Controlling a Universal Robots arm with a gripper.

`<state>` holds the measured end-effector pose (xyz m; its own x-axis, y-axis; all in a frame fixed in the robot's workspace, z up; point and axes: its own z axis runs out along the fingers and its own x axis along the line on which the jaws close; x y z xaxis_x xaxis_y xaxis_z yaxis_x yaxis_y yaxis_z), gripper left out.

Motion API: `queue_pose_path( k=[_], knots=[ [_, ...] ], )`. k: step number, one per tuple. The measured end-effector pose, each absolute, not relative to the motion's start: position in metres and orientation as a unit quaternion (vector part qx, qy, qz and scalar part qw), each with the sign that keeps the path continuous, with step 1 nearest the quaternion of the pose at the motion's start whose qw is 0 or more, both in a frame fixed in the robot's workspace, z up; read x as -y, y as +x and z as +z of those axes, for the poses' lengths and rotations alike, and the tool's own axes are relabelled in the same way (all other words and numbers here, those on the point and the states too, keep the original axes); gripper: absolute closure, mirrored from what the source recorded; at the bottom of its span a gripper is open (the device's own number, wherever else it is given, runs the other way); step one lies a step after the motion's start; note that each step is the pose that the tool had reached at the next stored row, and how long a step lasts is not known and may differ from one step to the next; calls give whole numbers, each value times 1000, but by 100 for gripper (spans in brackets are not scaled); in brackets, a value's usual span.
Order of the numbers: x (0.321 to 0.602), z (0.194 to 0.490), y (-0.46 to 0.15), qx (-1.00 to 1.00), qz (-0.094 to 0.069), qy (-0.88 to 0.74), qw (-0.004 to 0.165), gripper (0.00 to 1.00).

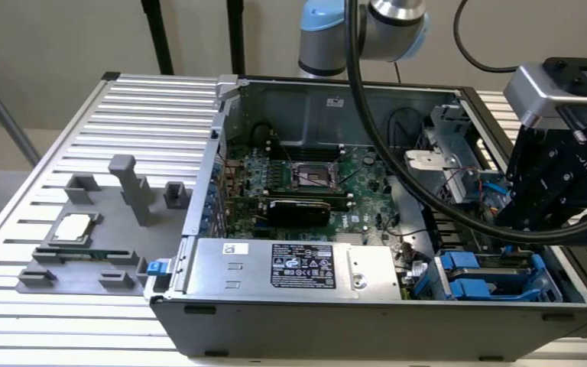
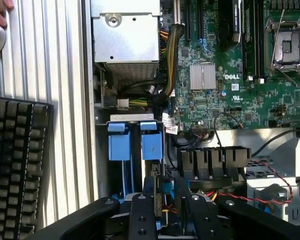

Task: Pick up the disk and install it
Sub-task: 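Insert the second disk wire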

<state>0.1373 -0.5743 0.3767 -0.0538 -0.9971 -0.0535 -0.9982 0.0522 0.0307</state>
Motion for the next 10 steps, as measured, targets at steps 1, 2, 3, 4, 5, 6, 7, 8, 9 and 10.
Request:
queue_pose_path(
  k=[1,2,3,4,5,6,7,8,9,10],
  knots=[
    [574,377,137,-725,30,-688,9,0],
    [574,377,137,-725,30,-688,9,0],
    [574,377,137,-725,30,-688,9,0],
    [574,377,137,-725,30,-688,9,0],
    [574,377,137,-725,30,-688,9,0],
    [574,377,137,-725,30,-688,9,0],
    [574,377,137,-725,30,-688,9,0],
    [574,377,137,-725,30,-688,9,0],
    [574,377,137,-725,29,-688,9,0],
    [574,377,137,-725,29,-688,9,0]
  ],
)
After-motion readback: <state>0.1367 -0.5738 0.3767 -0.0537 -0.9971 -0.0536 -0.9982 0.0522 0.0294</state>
